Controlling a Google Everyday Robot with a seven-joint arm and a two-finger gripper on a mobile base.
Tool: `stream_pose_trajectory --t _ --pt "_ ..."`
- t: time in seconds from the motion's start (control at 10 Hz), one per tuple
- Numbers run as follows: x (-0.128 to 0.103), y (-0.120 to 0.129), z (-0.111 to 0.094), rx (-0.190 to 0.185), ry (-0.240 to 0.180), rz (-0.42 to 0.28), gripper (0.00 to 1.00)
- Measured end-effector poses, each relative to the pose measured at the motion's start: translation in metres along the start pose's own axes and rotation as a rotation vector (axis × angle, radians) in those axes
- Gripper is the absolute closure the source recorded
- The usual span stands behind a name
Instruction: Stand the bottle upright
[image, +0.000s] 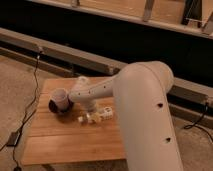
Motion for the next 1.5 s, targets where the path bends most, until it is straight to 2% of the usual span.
stream_pose_trajectory --t 0.4,0.5,0.8,0.9,1.0,1.2,1.5 --pt "-0.013 -0.001 0.0 0.025 -0.028 -0.007 0.36" --pt "-0.013 0.0 0.002 0.029 -0.029 -0.005 0.4" --pt "-0.013 -0.003 0.003 0.034 -0.037 0.031 0.7" --pt "-0.012 -0.012 -0.005 0.041 -0.048 0.065 0.84" --pt "-0.009 -0.018 -0.011 0.044 -0.054 0.087 0.92" --pt "-0.004 -0.033 -0.028 0.053 -0.075 0.134 1.0" --pt "0.002 -0.054 -0.056 0.054 -0.131 0.195 1.0"
